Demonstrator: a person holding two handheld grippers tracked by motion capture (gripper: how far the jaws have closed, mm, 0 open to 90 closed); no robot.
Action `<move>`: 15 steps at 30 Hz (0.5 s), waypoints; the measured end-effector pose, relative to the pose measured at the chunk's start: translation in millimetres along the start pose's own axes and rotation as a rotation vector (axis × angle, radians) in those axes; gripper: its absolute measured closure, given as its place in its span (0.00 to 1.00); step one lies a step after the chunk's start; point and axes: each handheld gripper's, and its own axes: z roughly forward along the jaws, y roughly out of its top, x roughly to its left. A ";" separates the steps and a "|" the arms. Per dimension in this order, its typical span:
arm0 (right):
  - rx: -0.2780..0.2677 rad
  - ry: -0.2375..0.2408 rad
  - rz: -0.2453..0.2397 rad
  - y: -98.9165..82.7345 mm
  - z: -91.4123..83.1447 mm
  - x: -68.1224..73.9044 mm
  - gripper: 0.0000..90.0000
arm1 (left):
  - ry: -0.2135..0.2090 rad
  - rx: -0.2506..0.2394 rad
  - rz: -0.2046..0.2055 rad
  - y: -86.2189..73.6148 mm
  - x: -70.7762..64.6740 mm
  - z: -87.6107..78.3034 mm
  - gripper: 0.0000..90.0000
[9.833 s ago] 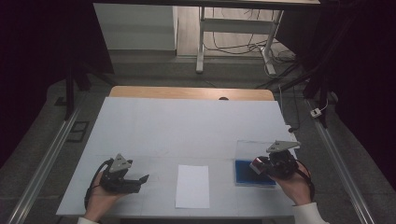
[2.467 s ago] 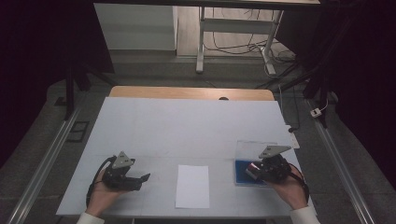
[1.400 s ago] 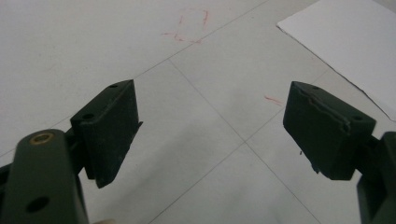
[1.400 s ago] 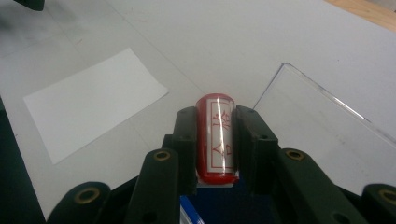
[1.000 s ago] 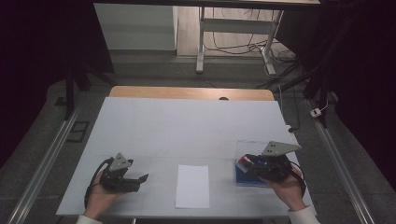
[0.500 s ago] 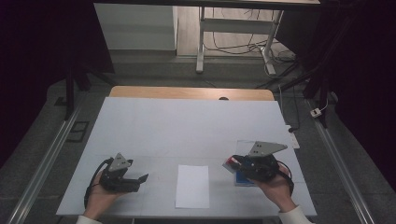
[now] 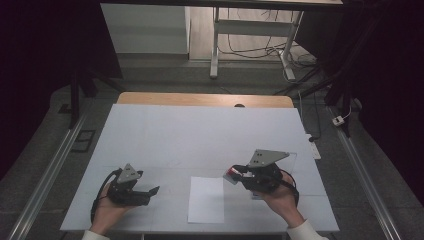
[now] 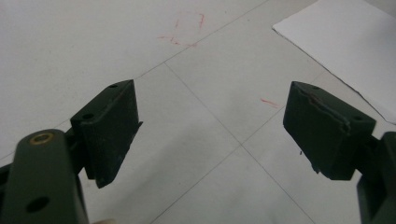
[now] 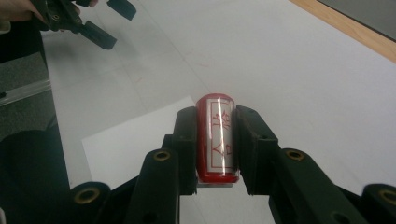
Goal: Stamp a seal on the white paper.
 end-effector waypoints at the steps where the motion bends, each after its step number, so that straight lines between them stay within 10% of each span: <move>1: 0.001 0.004 -0.003 1.9 1.8 1.3 0.78 | 0.000 0.001 0.001 0.0 0.1 0.2 0.21; 15: 0.053 0.048 -0.048 14.3 36.4 18.1 0.78 | 0.001 0.000 0.025 3.2 -4.0 0.9 0.20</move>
